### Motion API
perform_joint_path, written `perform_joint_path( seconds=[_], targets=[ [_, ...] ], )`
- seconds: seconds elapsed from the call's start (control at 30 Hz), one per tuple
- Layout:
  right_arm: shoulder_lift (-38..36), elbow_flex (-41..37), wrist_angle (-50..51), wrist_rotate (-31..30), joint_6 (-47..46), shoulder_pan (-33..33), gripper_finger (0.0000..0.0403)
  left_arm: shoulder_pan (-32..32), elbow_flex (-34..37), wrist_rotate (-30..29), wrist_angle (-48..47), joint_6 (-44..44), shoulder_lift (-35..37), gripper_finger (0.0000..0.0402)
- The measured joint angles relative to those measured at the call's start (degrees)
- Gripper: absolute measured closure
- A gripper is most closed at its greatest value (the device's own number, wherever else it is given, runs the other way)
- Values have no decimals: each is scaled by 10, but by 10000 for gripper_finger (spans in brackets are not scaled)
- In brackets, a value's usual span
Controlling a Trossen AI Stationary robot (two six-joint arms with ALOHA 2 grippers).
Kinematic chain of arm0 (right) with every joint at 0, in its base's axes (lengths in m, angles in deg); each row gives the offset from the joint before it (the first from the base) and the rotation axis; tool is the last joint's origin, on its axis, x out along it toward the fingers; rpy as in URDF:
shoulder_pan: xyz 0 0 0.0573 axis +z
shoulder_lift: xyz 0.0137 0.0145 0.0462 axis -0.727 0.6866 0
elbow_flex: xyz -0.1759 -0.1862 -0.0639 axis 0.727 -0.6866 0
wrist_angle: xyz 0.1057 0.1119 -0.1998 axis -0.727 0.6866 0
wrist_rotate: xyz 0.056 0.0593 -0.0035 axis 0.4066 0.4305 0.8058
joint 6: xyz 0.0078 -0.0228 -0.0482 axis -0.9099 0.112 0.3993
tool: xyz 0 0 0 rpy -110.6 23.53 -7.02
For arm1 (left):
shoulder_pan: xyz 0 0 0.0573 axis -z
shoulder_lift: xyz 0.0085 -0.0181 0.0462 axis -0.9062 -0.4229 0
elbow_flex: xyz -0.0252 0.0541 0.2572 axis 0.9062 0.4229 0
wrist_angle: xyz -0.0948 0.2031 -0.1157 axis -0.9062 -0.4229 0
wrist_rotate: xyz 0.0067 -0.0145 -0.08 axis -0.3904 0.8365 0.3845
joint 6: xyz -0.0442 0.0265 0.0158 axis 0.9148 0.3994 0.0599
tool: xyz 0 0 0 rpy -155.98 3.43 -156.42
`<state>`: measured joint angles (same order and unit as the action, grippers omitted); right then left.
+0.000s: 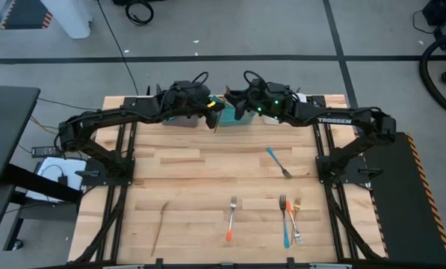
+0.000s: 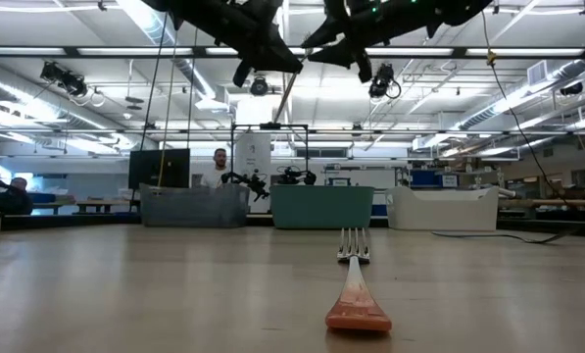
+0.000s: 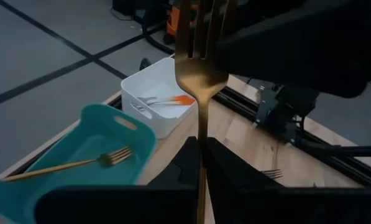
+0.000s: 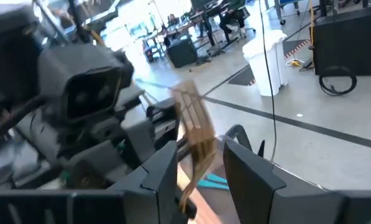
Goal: Sort silverware by color (type)
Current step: Put the gold fork into the green bin
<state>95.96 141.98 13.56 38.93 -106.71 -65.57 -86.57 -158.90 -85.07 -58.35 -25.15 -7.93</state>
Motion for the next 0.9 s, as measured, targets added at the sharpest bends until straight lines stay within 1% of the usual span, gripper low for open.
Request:
perform_joint_path(
  seconds=[0.1, 0.17, 0.23, 0.3, 0.33, 0.47, 0.63, 0.7, 0.83, 0.9],
  targets=[
    [14, 0, -15, 6, -13, -9, 271, -2, 0, -2, -1, 0, -1, 384],
    [15, 0, -14, 7, -11, -12, 289, -3, 0, -2, -1, 0, -4, 384],
    [14, 0, -17, 10, 0, -15, 325, -5, 0, -2, -2, 2, -4, 384],
    [13, 0, -16, 12, 15, -19, 374, -8, 0, 1, 0, 2, -5, 374],
    [13, 0, -15, 19, 22, -23, 386, -11, 0, 1, 0, 2, -6, 368],
    [14, 0, -10, 23, 30, -39, 391, -26, 0, 3, -1, 0, -6, 346],
    [14, 0, 4, 19, 104, -76, 394, -66, 0, 27, -26, -24, 11, 331],
    [14, 0, 12, 24, 149, -92, 394, -84, 0, 36, -59, -24, 25, 327],
    [14, 0, 34, 25, 287, -120, 394, -112, 0, 47, -120, -25, 43, 326],
    [17, 0, 43, 30, 340, -132, 394, -119, 0, 48, -142, -35, 49, 325]
  ],
)
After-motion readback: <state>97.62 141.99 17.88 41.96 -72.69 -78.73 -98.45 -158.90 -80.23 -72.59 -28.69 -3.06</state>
